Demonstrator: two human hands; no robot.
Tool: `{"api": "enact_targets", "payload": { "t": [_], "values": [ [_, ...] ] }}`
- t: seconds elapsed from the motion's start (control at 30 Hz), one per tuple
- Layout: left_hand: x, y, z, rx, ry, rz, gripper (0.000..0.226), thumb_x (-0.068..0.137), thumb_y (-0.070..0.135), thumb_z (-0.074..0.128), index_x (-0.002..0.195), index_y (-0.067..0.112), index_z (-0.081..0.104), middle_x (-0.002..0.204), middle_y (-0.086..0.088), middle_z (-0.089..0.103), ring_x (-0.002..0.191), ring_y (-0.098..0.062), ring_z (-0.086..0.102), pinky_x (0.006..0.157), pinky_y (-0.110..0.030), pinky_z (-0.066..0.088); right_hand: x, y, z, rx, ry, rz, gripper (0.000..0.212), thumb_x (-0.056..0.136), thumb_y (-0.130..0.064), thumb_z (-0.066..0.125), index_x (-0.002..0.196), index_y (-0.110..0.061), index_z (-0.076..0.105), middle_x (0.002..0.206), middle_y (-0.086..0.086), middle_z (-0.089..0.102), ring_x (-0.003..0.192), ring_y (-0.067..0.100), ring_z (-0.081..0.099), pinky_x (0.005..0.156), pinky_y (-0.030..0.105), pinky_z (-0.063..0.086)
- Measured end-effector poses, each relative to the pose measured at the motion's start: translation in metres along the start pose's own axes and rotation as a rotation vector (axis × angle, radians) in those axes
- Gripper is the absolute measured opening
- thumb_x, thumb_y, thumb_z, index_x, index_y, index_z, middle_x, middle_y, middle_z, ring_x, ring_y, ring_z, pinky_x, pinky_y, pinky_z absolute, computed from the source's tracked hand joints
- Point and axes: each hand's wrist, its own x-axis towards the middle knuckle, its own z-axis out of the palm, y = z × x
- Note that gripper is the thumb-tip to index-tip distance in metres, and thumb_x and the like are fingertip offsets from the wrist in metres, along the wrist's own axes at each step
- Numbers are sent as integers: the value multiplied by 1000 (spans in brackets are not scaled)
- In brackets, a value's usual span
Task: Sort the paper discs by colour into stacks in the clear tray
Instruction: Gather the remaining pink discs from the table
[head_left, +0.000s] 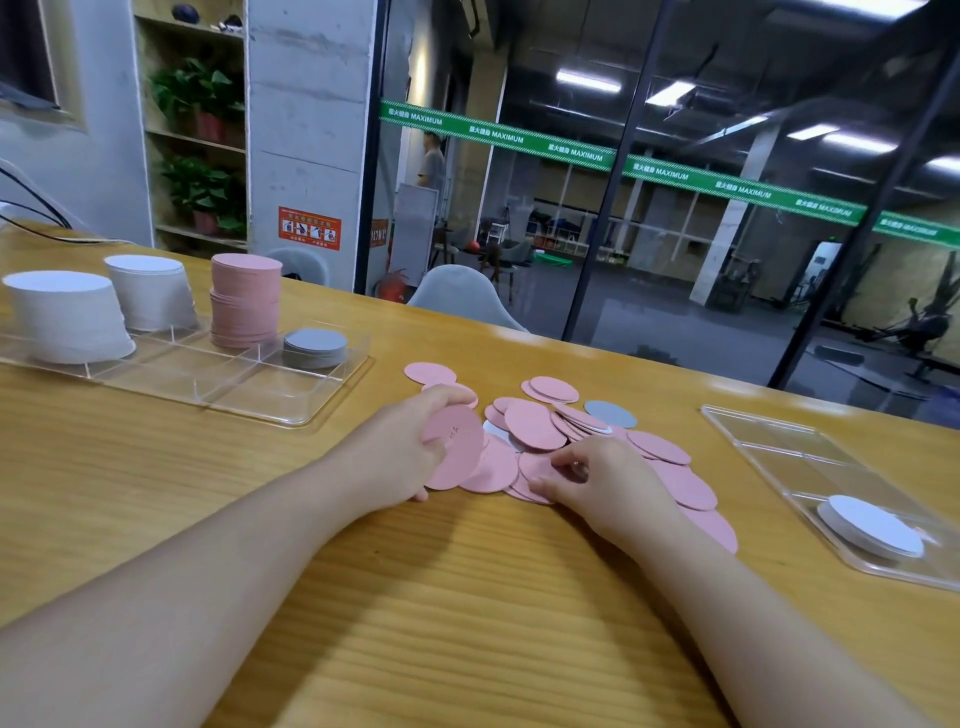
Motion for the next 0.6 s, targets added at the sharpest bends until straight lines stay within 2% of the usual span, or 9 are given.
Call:
{"api": "enact_targets", "payload": {
  "t": [0.17, 0.2, 0.27, 0.33, 0.4, 0.47, 0.53, 0.6],
  "values": [
    [-1, 2, 1, -22, 5, -24, 55, 91, 7, 39, 126, 49, 44, 121, 8, 46, 48, -13, 62, 52, -18, 50, 0, -9, -2, -286, -10, -101, 37, 91, -48, 44, 86, -17, 64, 82, -1, 65, 81, 22, 58, 66, 35, 48],
    [-1, 3, 1, -27, 9, -30, 55, 91, 6, 38, 126, 49, 44, 121, 8, 45, 48, -14, 62, 53, -19, 51, -1, -13, -1, -377, -3, -121, 37, 95, -44, 39, 86, -15, 61, 81, 1, 62, 80, 24, 56, 60, 34, 44],
    [-2, 5, 2, -42, 18, -41, 56, 91, 5, 38, 125, 48, 44, 121, 8, 43, 48, -16, 64, 53, -20, 51, -2, -23, 3, -544, 2, -173, 21, 99, -25, 35, 87, -15, 48, 71, 1, 48, 73, 26, 47, 47, 30, 27],
    [-3, 6, 2, -71, 19, -49, 57, 91, 3, 37, 125, 48, 45, 122, 10, 40, 48, -19, 65, 51, -19, 50, -4, -31, 1, -613, -15, -168, 9, 95, -9, 35, 92, -17, 40, 64, -1, 34, 61, 22, 38, 44, 28, 14],
    [-3, 7, 2, -115, 13, -40, 57, 92, 1, 37, 126, 45, 47, 125, 12, 38, 52, -21, 66, 49, -19, 51, -3, -32, 0, -612, -5, -133, 12, 94, -4, 35, 96, -15, 40, 73, 0, 48, 57, 18, 34, 43, 27, 14],
    [-4, 8, 3, -180, 13, -16, 56, 93, -1, 37, 127, 42, 50, 129, 12, 38, 63, -20, 67, 52, -22, 54, -2, -31, -1, -582, 13, -122, 15, 95, -6, 35, 103, -12, 45, 93, 3, 61, 66, 21, 40, 43, 27, 15],
    [-4, 11, 4, -256, 13, 5, 53, 94, -2, 37, 124, 39, 54, 132, 12, 41, 80, -18, 64, 59, -33, 59, -3, -29, -2, -555, 2, -108, 16, 94, -9, 35, 103, -11, 48, 98, 5, 63, 70, 23, 40, 43, 27, 17],
    [-5, 13, 6, -306, 9, 6, 52, 95, -2, 37, 122, 38, 57, 133, 12, 43, 88, -20, 62, 67, -41, 60, -3, -27, -5, -509, -27, -88, 10, 93, -12, 37, 96, -15, 46, 97, 6, 63, 71, 24, 41, 45, 29, 21]
  ]
}}
